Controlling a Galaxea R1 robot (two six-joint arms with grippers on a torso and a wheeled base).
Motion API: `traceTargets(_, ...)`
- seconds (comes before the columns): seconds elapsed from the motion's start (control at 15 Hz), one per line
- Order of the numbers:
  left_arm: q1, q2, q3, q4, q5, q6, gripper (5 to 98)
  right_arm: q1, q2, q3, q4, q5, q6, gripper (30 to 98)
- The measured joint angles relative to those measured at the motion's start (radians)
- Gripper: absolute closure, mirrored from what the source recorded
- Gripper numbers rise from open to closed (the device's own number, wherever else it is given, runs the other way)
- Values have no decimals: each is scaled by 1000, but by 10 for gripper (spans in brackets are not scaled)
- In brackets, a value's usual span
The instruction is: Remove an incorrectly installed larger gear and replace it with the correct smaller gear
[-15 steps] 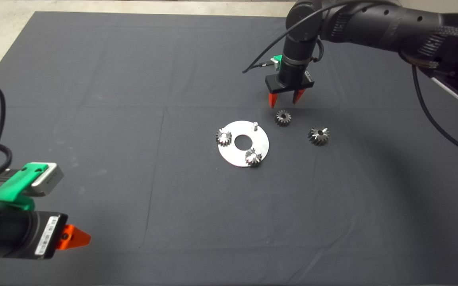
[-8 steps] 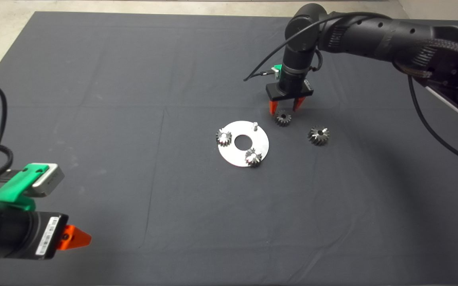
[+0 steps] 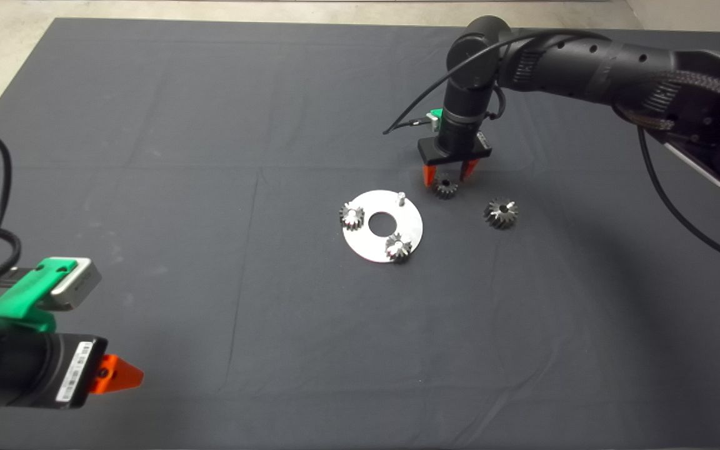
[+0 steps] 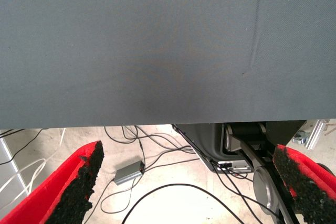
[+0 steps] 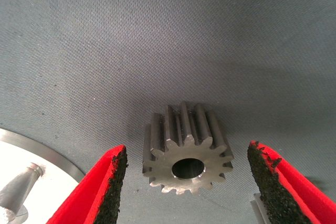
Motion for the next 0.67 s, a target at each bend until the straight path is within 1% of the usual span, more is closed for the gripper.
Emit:
traceTargets(0.27, 0, 0, 0, 0, 0, 0, 197, -12, 1, 0, 0, 0, 0, 676)
traceTargets(0.47, 0, 1, 0, 0, 0, 0, 197, -12, 5, -1, 0, 0, 0, 655)
traceTargets(0.53, 0, 2, 0, 0, 0, 0, 197, -12, 5, -1, 0, 0, 0, 616)
traceTargets(0.6, 0, 2, 0, 0, 0, 0, 197, -12, 6, -1, 0, 0, 0, 602)
traceTargets(0.67, 0, 2, 0, 0, 0, 0, 197, -12, 5, -1, 0, 0, 0, 573)
